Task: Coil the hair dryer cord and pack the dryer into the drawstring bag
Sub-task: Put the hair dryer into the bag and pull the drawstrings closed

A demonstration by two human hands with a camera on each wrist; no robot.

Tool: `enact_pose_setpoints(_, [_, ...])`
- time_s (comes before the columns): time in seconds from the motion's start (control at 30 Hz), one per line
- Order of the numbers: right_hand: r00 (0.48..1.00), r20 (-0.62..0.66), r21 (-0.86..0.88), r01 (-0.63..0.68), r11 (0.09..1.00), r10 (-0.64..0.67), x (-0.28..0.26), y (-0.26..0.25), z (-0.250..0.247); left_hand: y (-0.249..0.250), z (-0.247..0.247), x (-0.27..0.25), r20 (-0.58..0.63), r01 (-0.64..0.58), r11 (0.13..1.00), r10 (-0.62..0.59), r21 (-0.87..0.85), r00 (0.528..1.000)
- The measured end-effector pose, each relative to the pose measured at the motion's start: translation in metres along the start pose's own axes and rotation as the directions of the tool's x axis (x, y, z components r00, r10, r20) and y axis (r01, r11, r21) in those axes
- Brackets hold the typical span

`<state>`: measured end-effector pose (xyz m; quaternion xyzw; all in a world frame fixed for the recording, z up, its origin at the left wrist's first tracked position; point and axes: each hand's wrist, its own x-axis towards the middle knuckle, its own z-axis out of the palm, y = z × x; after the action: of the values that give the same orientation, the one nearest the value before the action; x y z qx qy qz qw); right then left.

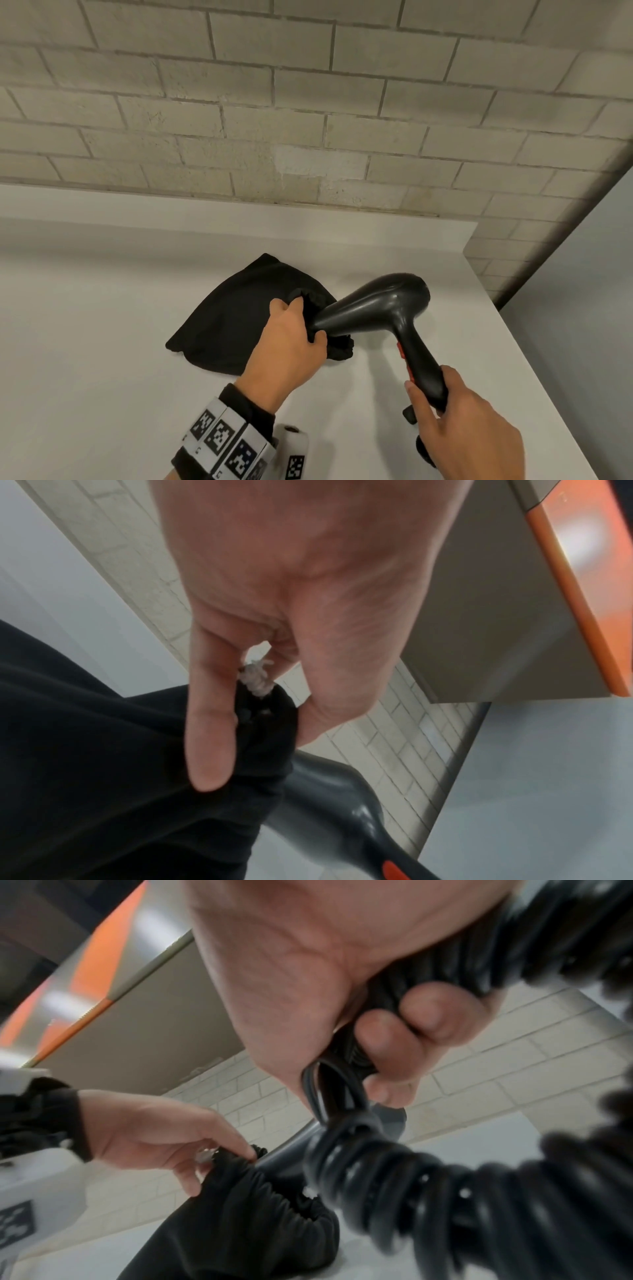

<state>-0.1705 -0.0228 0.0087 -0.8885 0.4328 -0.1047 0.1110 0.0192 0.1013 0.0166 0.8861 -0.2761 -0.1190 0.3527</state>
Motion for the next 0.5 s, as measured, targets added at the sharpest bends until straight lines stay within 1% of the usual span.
enact_pose_setpoints(0.1, [0.999, -0.024, -0.069, 0.047, 0.996, -0.049, -0.006, -0.009, 0.006, 0.004, 0.001, 0.002, 0.008, -0.015, 1.000, 0.015, 0.008, 1.000])
enact_pose_setpoints(0.13, [0.998, -0.007, -0.100, 0.054, 0.993, -0.055, -0.008, -0.012, 0.006, 0.004, 0.001, 0.004, 0.013, -0.022, 1.000, 0.022, 0.012, 1.000])
enact_pose_setpoints(0.17, [0.998, 0.006, -0.102, 0.067, 0.993, -0.066, -0.010, -0.015, 0.007, 0.005, 0.000, 0.005, 0.021, -0.034, 0.999, 0.034, 0.015, 0.999])
enact_pose_setpoints(0.23, [0.990, 0.029, -0.031, 0.140, 0.990, -0.139, -0.014, -0.017, 0.008, 0.005, -0.002, 0.008, 0.041, -0.069, 0.998, 0.069, 0.006, 0.997])
enact_pose_setpoints(0.33, [0.969, -0.024, -0.032, 0.245, 0.969, -0.245, -0.018, -0.018, 0.010, 0.007, -0.006, 0.013, 0.072, -0.124, 0.992, 0.126, -0.030, 0.989])
enact_pose_setpoints(0.5, [0.948, -0.060, -0.074, 0.307, 0.949, -0.312, -0.022, -0.020, 0.019, 0.009, -0.013, 0.027, 0.116, -0.098, 0.988, 0.112, -0.122, 0.987])
